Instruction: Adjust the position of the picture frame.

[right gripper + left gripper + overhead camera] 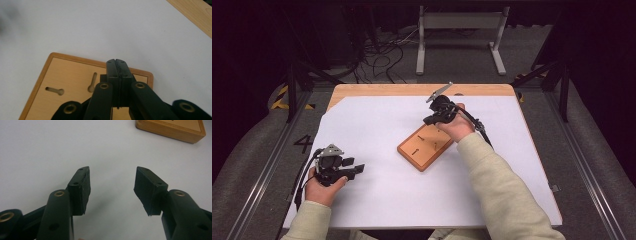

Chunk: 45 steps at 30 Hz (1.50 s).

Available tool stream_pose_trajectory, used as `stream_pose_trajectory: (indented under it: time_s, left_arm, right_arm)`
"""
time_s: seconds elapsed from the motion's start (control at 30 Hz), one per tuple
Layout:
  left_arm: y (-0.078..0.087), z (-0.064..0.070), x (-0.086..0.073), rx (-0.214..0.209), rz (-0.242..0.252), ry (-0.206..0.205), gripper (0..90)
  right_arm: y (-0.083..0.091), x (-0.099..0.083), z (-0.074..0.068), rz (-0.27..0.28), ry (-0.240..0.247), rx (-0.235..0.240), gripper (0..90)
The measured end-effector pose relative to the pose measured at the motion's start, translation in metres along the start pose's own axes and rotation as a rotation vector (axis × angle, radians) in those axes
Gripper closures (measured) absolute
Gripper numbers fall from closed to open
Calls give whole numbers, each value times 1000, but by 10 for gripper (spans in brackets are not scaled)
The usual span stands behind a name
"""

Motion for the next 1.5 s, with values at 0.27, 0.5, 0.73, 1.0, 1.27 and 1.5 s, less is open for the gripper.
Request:
stream_pose_trajectory:
  time_s: [0.27, 0.5, 0.73, 1.0, 1.27, 1.5]
  left_arm:
    - [3, -1, -2, 5, 5, 2, 464]
    - [5, -1, -2, 4, 9, -7, 462]
    - [2, -2, -4, -3, 3, 10, 460]
    - [1, -3, -4, -9, 3, 9, 459]
    - [-1, -1, -4, -12, -1, 10, 461]
    - [-8, 3, 1, -25, -9, -12, 460]
  right_arm:
    - [-20, 7, 16, -7, -27, -19, 900]
    - [-34, 3, 27, -24, -60, -17, 900]
    - [-50, -1, 41, -40, -102, -32, 900]
    - [-64, 2, 41, -84, -83, -54, 900]
    - [-67, -1, 36, -105, -80, -44, 900]
    - [-59, -3, 32, -125, -57, -55, 900]
Point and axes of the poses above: each handheld gripper's, and its own axes: y roughly backward along the jaws, x roughly out of its top, z roughly to its right, the point moved 8 cm from there along -y, roughly forward along the jaws, and after that the axes turned 6 degrees about -y, right-handed, at the moved point
